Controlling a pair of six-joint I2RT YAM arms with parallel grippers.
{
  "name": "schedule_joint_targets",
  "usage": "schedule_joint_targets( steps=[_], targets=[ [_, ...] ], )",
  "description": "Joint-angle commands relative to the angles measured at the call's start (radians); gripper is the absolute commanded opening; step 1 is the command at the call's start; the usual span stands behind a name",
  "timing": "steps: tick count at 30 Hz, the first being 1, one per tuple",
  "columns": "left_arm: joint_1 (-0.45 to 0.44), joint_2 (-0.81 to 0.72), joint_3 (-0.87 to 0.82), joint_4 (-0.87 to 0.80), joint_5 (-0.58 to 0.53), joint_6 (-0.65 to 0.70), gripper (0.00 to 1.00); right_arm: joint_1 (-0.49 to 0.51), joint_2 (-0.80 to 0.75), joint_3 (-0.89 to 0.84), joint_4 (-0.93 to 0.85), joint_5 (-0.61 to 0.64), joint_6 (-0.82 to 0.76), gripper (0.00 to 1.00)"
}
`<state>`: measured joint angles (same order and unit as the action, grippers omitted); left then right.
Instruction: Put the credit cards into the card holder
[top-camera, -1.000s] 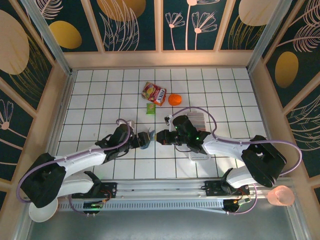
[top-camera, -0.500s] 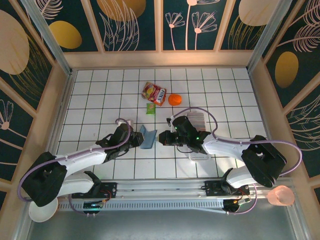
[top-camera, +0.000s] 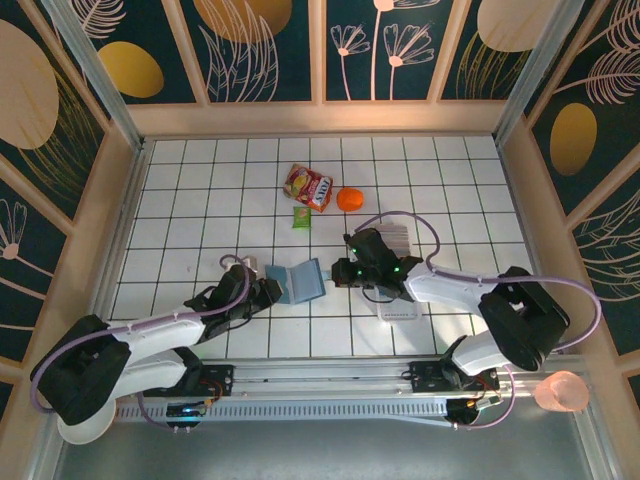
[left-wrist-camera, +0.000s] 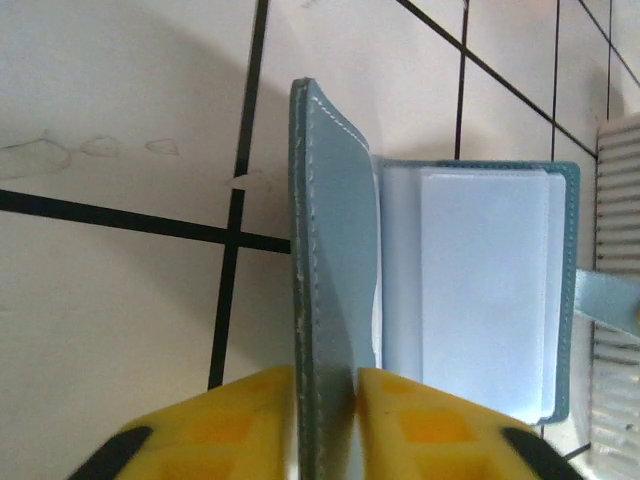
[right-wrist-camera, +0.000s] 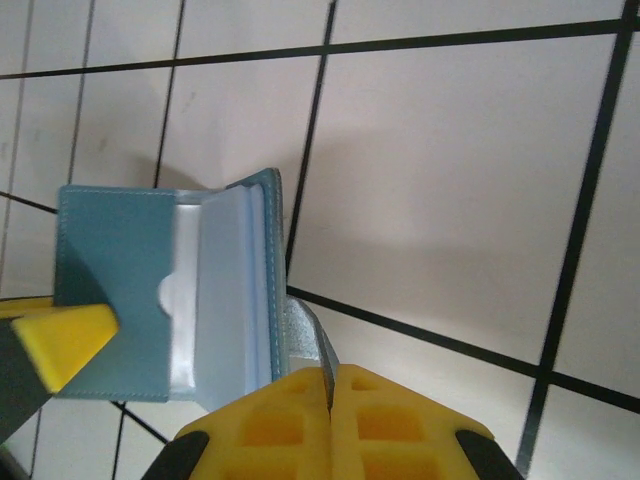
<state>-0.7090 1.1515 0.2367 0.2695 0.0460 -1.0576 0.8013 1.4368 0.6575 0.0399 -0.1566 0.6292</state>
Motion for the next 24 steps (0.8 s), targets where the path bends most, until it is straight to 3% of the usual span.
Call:
schedule_joint_targets(
  steps=[1,4,7,17,24],
  targets=[
    [-0.003,0.011,0.023,0.006,0.001,-0.005,0.32,-0.007,0.018,0.021,-0.035,0.033,-0.035,0.00],
    [-0.003,0.000,0.044,-0.039,-0.034,0.022,0.43,-0.009,0.012,0.008,-0.041,0.053,-0.036,0.00],
    [-0.003,-0.010,0.069,-0.074,-0.075,0.045,0.48,-0.011,0.009,0.005,-0.045,0.058,-0.039,0.00],
    [-0.003,0.021,0.096,-0.084,-0.118,0.043,0.29,-0.013,0.008,0.016,-0.071,0.076,-0.045,0.01],
    [-0.003,-0.020,0.058,-0.087,-0.134,0.036,0.22,-0.011,-0.012,0.034,-0.131,0.129,-0.043,0.13]
  ],
)
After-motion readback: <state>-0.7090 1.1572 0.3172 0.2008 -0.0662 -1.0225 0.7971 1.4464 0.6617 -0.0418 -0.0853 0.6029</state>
